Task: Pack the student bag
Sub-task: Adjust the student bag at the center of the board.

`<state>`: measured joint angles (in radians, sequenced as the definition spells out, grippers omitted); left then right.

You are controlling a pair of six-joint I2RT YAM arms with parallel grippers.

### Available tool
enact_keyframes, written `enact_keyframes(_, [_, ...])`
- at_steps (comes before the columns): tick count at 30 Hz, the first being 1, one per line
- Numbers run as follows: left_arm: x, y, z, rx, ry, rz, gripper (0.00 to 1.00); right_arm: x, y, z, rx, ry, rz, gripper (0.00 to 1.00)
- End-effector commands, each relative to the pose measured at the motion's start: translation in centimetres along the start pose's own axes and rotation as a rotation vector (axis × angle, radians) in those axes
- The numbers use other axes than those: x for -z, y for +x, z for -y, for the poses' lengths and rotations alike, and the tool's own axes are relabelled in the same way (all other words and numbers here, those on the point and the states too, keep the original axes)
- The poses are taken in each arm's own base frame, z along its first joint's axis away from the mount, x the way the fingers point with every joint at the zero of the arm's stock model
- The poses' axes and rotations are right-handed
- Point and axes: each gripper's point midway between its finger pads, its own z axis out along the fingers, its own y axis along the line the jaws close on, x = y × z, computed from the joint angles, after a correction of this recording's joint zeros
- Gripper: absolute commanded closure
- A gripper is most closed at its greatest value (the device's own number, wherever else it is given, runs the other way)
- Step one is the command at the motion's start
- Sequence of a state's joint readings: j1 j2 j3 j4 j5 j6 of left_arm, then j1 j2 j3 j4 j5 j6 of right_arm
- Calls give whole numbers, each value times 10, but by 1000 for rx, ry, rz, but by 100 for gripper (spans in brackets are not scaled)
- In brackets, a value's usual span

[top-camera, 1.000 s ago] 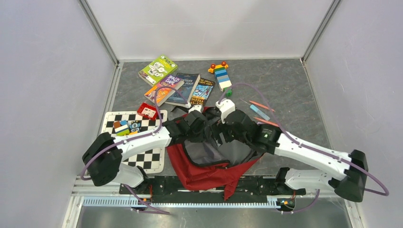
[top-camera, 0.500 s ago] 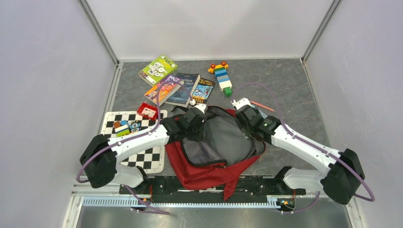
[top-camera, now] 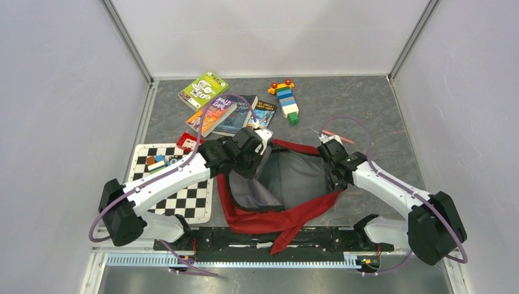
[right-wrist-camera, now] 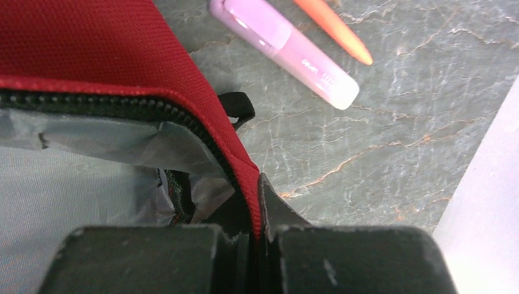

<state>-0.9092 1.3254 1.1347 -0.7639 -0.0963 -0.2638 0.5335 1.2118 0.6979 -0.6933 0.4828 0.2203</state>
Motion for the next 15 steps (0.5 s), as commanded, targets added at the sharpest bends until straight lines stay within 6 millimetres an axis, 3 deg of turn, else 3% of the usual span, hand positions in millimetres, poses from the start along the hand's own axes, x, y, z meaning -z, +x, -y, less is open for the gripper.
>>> enact_keyframes(1, [-11, 21, 6, -16, 46, -79, 98, 0, -5, -9, -37, -51, 21, 97])
enact_keyframes(3, [-8, 9, 11, 16, 69, -16, 98, 4, -11, -11, -48, -71, 43, 91])
enact_keyframes(5, [0, -12, 18, 37, 107, 79, 83, 11, -21, -12, -58, -94, 77, 77])
enact_keyframes(6, [7, -22, 22, 38, 124, 114, 75, 16, -27, -13, -62, -112, 97, 65])
enact_keyframes(9, [16, -39, 29, 32, 159, 147, 38, 33, -47, -16, -72, -169, 154, 33])
enact_keyframes(11, [20, -45, 30, 27, 160, 142, 12, 48, -62, -15, -84, -203, 202, 23])
enact_keyframes(12, [23, -50, 30, 23, 152, 144, 5, 56, -69, -14, -89, -219, 229, 19])
enact_keyframes(15, [34, -63, 20, -5, 115, 161, 0, 84, -92, -4, -105, -241, 326, 6])
